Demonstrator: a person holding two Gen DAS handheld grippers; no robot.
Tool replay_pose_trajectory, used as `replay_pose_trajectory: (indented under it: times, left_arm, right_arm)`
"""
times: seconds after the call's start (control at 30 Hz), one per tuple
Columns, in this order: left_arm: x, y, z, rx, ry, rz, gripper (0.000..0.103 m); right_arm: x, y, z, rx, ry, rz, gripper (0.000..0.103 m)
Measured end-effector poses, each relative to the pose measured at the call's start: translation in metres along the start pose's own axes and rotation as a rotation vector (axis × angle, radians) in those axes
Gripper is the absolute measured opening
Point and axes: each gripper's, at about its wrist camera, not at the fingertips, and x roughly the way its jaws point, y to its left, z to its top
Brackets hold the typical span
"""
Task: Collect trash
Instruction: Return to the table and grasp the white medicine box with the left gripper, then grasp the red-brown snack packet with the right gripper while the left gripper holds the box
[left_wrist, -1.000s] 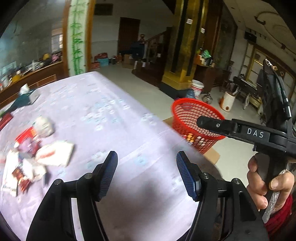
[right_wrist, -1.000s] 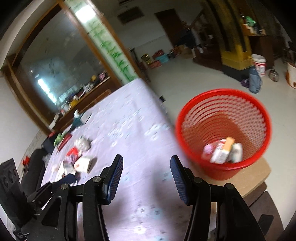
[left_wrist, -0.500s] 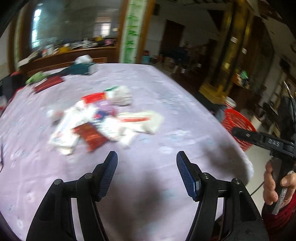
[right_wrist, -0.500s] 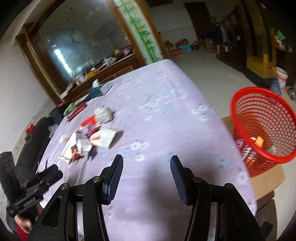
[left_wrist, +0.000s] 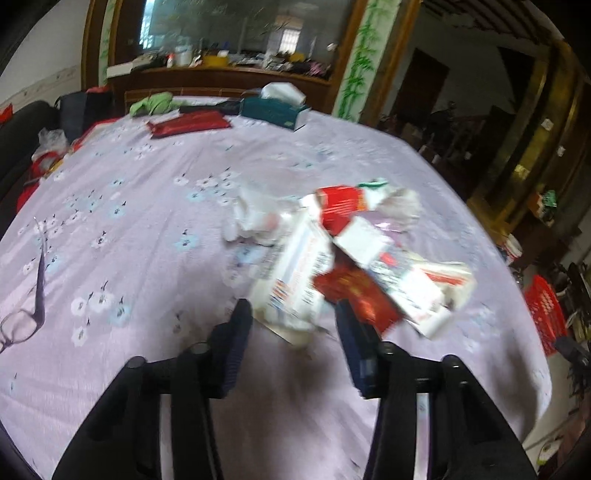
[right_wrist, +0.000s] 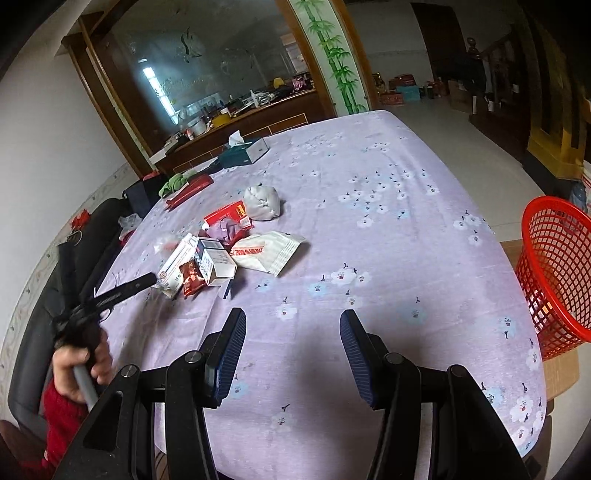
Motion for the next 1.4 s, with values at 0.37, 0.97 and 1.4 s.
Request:
replay_pose_trajectory:
  times: [0.37, 0.97, 1.4]
  left_arm:
    - [0.060, 0.013, 0.025, -0.019, 0.147, -0.141, 0.052]
    - [0.006, -0.005, -0.035, 0.081, 0.054, 0.066, 0.049]
    - [-0.021, 0.022, -0.058, 0.035, 0.042, 0.090, 0.051]
  right_arm:
    - [0.008, 0.009, 0.002, -0.016, 0.019, -0.008, 0.058]
    - [0.059, 0.073, 0.013, -0.159, 0.129, 0.054, 0.058]
    - [0.148, 0.145, 0.030, -0.262, 0.250, 0.112, 0.057]
